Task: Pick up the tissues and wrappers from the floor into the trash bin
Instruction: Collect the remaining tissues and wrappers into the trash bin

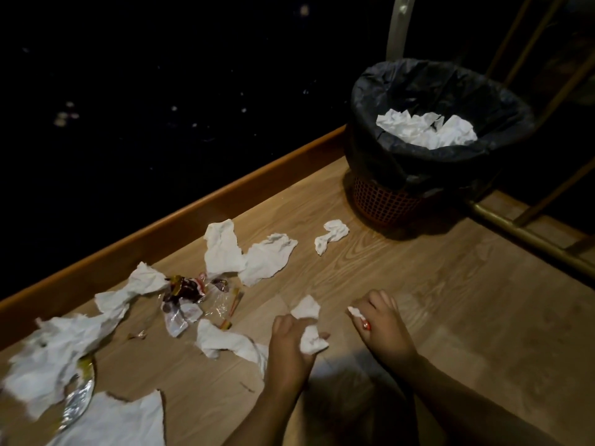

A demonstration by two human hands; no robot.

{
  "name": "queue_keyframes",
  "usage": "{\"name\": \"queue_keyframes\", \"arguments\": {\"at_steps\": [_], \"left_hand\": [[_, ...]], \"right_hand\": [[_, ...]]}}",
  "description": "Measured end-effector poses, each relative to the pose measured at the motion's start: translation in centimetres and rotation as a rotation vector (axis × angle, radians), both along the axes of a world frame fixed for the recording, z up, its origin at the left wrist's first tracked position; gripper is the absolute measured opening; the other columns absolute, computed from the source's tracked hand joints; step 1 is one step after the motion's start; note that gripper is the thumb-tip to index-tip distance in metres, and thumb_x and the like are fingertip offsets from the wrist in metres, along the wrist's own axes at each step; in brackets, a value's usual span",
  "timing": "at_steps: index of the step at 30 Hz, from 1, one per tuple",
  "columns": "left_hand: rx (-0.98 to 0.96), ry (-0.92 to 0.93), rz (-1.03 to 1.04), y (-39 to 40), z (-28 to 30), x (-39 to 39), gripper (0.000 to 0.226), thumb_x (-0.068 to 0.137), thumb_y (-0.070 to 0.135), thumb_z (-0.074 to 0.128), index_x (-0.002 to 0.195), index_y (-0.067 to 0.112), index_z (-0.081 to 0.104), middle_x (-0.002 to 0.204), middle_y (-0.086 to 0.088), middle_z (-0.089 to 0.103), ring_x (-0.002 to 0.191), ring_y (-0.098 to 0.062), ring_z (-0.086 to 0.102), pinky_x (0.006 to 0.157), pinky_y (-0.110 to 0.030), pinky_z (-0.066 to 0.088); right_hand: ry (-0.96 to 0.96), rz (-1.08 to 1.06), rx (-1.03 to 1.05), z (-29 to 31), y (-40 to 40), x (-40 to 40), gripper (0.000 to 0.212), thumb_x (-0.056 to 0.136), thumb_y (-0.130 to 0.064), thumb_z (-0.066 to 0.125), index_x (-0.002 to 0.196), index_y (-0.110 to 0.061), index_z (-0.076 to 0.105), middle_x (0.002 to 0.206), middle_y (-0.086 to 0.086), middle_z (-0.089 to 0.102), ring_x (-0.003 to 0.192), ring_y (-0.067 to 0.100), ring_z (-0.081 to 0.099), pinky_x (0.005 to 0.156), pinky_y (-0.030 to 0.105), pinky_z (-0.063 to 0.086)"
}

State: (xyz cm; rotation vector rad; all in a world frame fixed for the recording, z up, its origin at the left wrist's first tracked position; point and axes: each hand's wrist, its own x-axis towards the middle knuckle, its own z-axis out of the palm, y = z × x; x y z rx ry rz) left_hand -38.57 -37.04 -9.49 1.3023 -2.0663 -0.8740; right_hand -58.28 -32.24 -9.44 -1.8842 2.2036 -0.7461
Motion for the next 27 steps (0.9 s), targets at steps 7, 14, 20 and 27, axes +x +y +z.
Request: {"name": "queue_keyframes", "arguments": {"at_steps": [7, 14, 20, 27], "left_hand": [[-0.050, 0.180, 0.329, 0.3, 3.8, 1.6, 0.022, 0.076, 0.029, 0.081, 0.070, 0.017, 0.064, 0.107, 0.005, 0.051, 0.095, 0.001, 0.051, 0.078, -0.023, 0.047], [0.008, -0.101, 0.464, 1.4, 1.8, 5.8, 0.021, 0.067, 0.031, 0.085, 0.078, 0.034, 0.067, 0.157, 0.010, 0.020, 0.149, -0.018, 0.001, 0.118, -0.048, 0.007], [-0.009, -0.069, 0.415, 1.4, -0.5, 7.1, 0.021, 0.068, 0.029, 0.084, 0.078, 0.023, 0.066, 0.123, -0.008, 0.062, 0.130, -0.023, 0.040, 0.110, -0.035, 0.035], [0.201, 0.159, 0.470, 0.9, 1.8, 6.3, 0.036, 0.067, 0.020, 0.083, 0.089, 0.032, 0.058, 0.092, 0.012, 0.060, 0.086, -0.009, 0.057, 0.073, -0.020, 0.046]], "right_hand": [[-0.104, 0.077, -0.076, 2.1, -1.9, 2.2, 0.017, 0.087, -0.028, 0.068, 0.078, -0.014, 0.062, 0.088, -0.004, 0.048, 0.086, 0.009, 0.048, 0.077, 0.021, 0.043], [-0.201, -0.074, 0.046, 2.8, -8.1, 3.6, 0.058, 0.083, 0.001, 0.056, 0.136, -0.019, 0.046, 0.145, 0.005, 0.038, 0.132, 0.023, 0.034, 0.103, 0.033, 0.040], [-0.142, -0.190, 0.185, 3.2, -14.7, 1.5, 0.055, 0.090, -0.007, 0.057, 0.142, -0.019, 0.041, 0.159, 0.008, 0.017, 0.137, 0.033, 0.020, 0.106, 0.038, 0.033], [-0.213, -0.251, 0.163, 2.1, -14.3, 1.4, 0.039, 0.073, -0.029, 0.081, 0.092, -0.002, 0.062, 0.103, 0.021, 0.057, 0.101, 0.035, 0.049, 0.086, 0.037, 0.043]]}}
